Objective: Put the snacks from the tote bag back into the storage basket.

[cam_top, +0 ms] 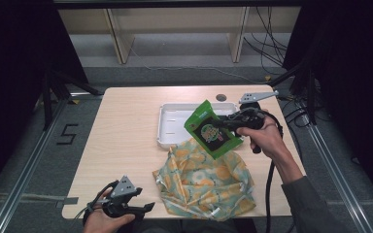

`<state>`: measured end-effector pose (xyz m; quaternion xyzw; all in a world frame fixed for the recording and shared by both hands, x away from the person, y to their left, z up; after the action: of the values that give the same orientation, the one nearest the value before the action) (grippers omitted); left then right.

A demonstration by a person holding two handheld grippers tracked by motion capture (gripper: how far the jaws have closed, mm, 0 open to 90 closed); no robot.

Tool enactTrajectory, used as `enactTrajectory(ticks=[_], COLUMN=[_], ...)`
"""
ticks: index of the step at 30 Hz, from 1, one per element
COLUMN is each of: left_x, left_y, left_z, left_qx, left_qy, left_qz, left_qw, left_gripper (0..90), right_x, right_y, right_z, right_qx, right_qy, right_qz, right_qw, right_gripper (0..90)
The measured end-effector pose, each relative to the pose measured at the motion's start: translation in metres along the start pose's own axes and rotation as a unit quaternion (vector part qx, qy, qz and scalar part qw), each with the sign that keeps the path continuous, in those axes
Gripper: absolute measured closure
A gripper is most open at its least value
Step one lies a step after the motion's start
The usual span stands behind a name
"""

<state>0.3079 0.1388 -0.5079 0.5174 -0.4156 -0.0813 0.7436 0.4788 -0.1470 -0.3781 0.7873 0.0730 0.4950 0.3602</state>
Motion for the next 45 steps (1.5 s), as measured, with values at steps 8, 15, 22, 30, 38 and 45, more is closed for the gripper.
enactTrajectory(ticks=[8, 15, 22, 30, 38, 45], left_x=[-0.005, -0.008, -0.008, -0.009, -0.008, -0.008], left_y=[0.005, 0.005, 0.006, 0.006, 0.005, 0.005], left_z=[-0.010, -0.012, -0.013, -0.013, -0.011, -0.011], left_qx=[0.012, 0.017, 0.025, 0.029, 0.027, 0.024], left_qy=[0.017, 0.014, 0.004, -0.001, 0.015, 0.002], left_qz=[0.007, -0.002, -0.008, -0.012, 0.000, -0.002], left_qw=[0.9997, 0.9998, 0.9997, 0.9995, 0.9995, 0.9997], left_gripper=[25.4, 22.2, 21.4, 20.9, 20.9, 20.9], right_x=[0.001, 0.006, 0.014, 0.024, 0.028, 0.027], right_y=[0.008, 0.012, 0.014, 0.013, 0.003, -0.012], right_z=[0.016, 0.034, 0.053, 0.078, 0.096, 0.114], right_qx=[-0.012, -0.022, -0.040, -0.068, -0.074, -0.082], right_qy=[-0.018, -0.038, -0.047, -0.068, -0.097, -0.128], right_qz=[0.009, 0.019, 0.022, 0.024, 0.026, 0.022], right_qw=[0.9997, 0.9989, 0.9979, 0.9951, 0.9922, 0.9882], right_gripper=[76.2, 76.2, 76.2, 76.3, 76.2, 76.2])
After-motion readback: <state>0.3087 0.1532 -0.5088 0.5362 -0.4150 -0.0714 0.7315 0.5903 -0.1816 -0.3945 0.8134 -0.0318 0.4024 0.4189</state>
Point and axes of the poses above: each handheld gripper's, and its own axes: y roughly backward along the jaws, x roughly out of its top, z roughly to its right, the point moved 7 cm from there along -y, roughly forward along the jaws, and after that the axes turned 14 degrees about -z, right-handed, at the moved point
